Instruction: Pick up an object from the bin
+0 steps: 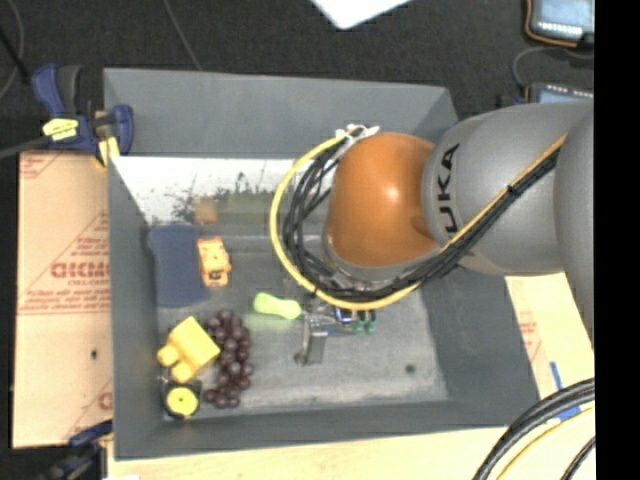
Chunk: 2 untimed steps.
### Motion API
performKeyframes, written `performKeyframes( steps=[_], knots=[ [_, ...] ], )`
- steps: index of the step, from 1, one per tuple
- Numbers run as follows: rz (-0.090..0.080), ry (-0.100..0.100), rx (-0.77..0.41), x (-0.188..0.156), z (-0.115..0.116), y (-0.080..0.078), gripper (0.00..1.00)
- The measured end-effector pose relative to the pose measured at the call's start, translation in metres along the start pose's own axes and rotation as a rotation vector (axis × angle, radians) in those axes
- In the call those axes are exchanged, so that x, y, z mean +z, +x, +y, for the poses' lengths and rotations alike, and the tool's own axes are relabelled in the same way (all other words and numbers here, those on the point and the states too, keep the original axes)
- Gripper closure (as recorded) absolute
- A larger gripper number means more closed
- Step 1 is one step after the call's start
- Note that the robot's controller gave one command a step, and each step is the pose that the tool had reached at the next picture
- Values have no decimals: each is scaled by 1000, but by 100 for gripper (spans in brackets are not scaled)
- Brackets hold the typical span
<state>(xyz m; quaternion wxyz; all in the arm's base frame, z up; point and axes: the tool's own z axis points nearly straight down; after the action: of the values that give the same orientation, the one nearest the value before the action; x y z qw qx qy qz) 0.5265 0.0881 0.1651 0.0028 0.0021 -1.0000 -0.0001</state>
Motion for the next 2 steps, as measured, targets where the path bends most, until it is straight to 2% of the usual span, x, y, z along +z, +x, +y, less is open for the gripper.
performKeyframes(
  steps=[1,2],
  knots=[
    [-8,-1,2,-5,0,-2,0],
    [-10,0,-48,3,-2,-16,0]
  ],
)
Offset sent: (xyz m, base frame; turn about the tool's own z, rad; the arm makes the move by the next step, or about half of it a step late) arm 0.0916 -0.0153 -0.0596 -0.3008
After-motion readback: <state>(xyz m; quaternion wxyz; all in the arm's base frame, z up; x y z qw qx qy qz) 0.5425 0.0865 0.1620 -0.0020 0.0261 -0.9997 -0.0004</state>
